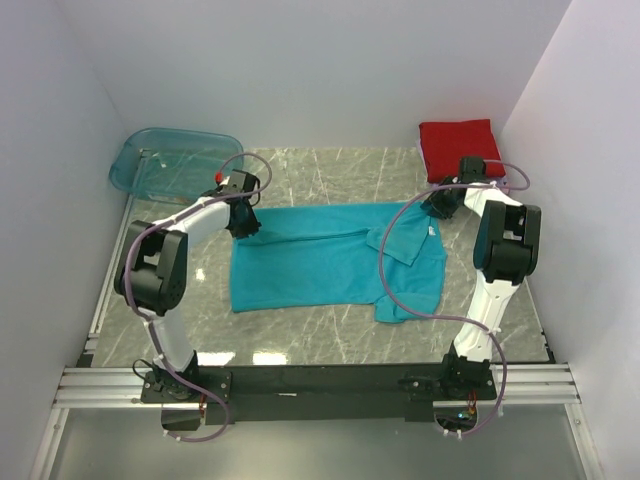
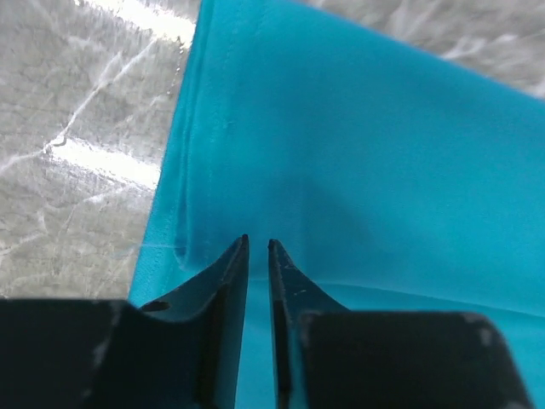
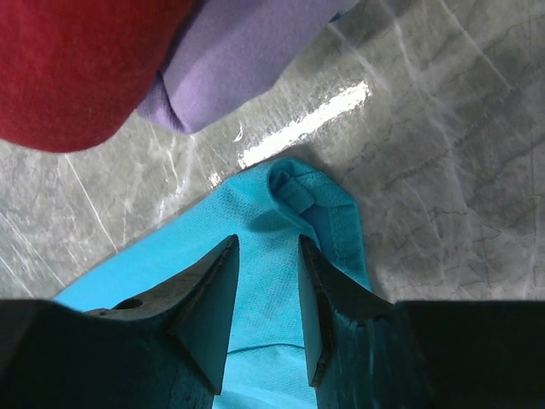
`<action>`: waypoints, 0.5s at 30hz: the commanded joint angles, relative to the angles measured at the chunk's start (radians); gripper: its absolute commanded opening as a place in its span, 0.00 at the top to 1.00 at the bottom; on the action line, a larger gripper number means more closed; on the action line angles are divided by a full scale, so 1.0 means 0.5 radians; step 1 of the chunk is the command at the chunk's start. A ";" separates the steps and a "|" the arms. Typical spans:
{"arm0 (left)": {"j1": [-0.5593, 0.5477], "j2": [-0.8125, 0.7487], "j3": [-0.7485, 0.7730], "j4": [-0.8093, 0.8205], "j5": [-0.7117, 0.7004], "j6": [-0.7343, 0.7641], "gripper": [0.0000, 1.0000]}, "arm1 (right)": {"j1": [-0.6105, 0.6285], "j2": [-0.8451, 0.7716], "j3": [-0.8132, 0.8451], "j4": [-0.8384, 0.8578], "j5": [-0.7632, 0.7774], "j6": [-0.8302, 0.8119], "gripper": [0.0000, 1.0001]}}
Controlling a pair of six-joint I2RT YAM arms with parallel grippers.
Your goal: Fold and stack the t-shirts
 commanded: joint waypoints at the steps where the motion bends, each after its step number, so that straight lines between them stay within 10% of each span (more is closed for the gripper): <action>1: -0.007 0.037 0.079 -0.015 -0.070 -0.012 0.80 | -0.037 0.067 0.081 -0.062 0.050 -0.034 0.59; 15: 0.082 0.261 0.140 -0.252 -0.429 -0.025 0.87 | -0.073 0.175 0.225 -0.148 0.025 -0.013 0.59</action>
